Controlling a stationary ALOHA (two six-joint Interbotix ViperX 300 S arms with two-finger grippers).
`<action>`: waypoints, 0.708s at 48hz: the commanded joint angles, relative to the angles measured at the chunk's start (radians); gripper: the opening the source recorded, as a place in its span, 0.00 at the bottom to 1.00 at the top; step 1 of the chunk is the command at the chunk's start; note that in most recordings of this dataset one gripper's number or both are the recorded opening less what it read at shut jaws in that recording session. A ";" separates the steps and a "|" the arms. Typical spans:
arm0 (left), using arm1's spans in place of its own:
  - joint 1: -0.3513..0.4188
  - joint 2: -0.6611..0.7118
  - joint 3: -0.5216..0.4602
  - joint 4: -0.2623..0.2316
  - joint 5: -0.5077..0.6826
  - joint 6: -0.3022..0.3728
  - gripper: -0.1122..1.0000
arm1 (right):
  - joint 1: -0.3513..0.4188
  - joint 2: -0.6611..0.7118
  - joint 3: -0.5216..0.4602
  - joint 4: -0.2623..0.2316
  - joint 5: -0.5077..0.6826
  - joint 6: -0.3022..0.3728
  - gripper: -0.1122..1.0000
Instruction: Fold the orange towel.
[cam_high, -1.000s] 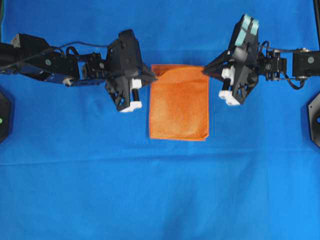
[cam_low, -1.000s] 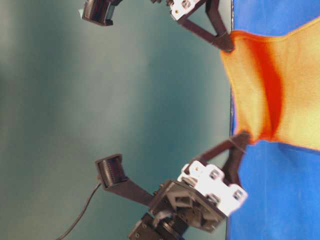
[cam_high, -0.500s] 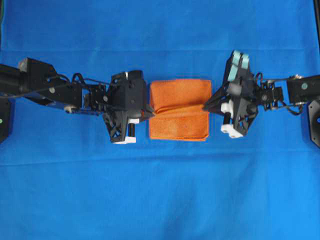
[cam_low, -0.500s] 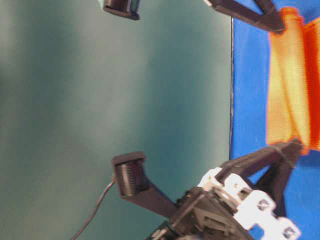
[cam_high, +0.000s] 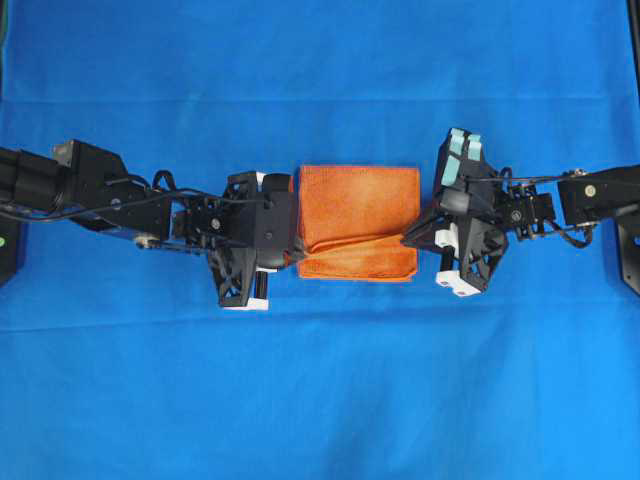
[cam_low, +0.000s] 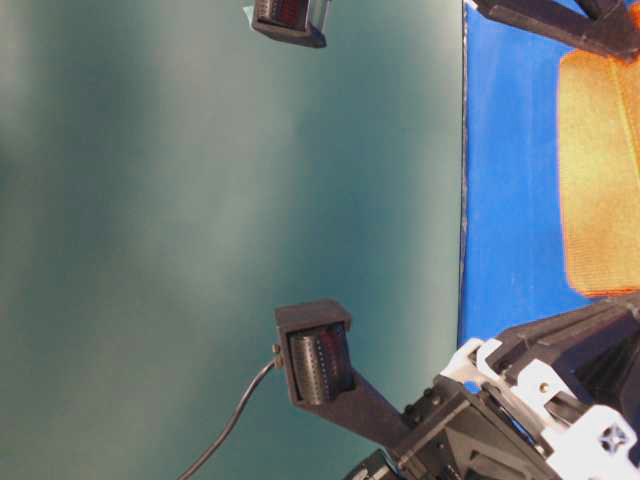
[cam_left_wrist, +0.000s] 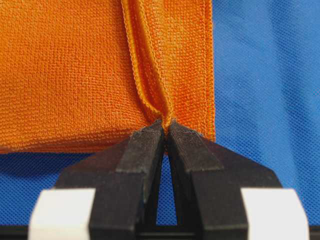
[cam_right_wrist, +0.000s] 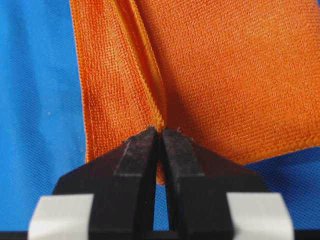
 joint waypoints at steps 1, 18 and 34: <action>-0.002 -0.017 -0.003 -0.002 -0.009 -0.002 0.12 | 0.005 -0.009 -0.012 0.003 -0.006 0.002 0.13; -0.026 -0.092 0.003 -0.002 0.054 0.002 0.52 | 0.074 -0.044 -0.037 0.003 0.035 0.003 0.66; -0.095 -0.281 0.028 -0.002 0.206 0.015 0.65 | 0.140 -0.255 -0.041 0.000 0.216 0.000 0.59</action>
